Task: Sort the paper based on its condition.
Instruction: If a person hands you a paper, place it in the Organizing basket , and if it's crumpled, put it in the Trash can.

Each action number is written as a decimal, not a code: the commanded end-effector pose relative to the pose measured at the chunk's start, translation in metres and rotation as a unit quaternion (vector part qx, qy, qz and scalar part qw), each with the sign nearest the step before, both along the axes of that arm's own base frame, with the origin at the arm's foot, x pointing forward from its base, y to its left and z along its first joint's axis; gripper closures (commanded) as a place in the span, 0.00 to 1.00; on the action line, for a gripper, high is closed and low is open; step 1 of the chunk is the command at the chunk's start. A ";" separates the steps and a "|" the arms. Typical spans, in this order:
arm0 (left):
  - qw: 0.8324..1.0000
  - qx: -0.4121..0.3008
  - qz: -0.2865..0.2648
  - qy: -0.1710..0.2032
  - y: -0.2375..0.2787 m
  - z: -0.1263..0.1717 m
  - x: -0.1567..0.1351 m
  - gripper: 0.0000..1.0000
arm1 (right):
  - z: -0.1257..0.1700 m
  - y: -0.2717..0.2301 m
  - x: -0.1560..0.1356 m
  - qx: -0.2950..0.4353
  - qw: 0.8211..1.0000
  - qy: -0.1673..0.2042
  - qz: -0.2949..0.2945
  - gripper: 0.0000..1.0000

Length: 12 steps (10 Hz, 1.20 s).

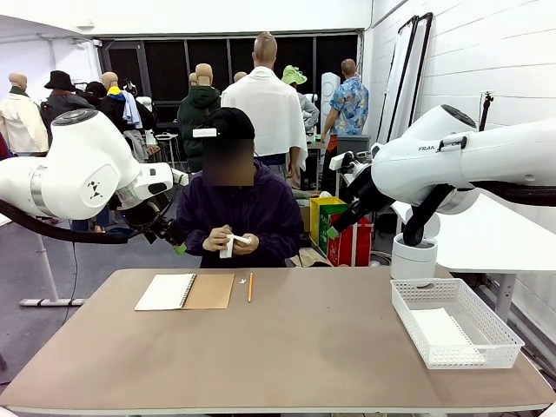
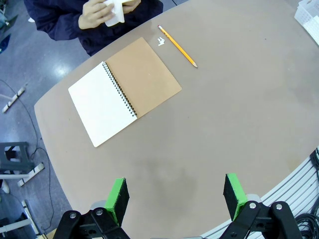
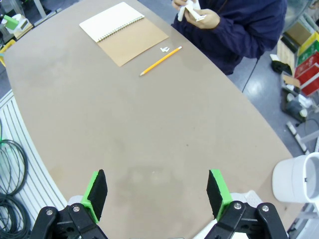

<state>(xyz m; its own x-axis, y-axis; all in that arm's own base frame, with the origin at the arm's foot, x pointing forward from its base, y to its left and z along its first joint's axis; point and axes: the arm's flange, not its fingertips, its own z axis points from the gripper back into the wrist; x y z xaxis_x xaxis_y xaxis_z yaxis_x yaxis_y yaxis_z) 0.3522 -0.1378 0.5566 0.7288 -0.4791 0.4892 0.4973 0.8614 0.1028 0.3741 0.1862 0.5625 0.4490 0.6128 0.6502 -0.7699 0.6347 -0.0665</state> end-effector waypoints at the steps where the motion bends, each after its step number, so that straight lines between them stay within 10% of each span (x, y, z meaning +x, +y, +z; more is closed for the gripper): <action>1: 1.000 -0.006 -0.001 0.001 0.001 0.001 0.000 0.00 | 0.000 0.000 0.000 -0.002 1.000 -0.001 -0.002 0.00; 12: 1.000 -0.006 -0.001 0.001 0.001 0.001 0.000 0.00 | 0.000 0.000 0.000 -0.002 1.000 -0.001 -0.002 0.00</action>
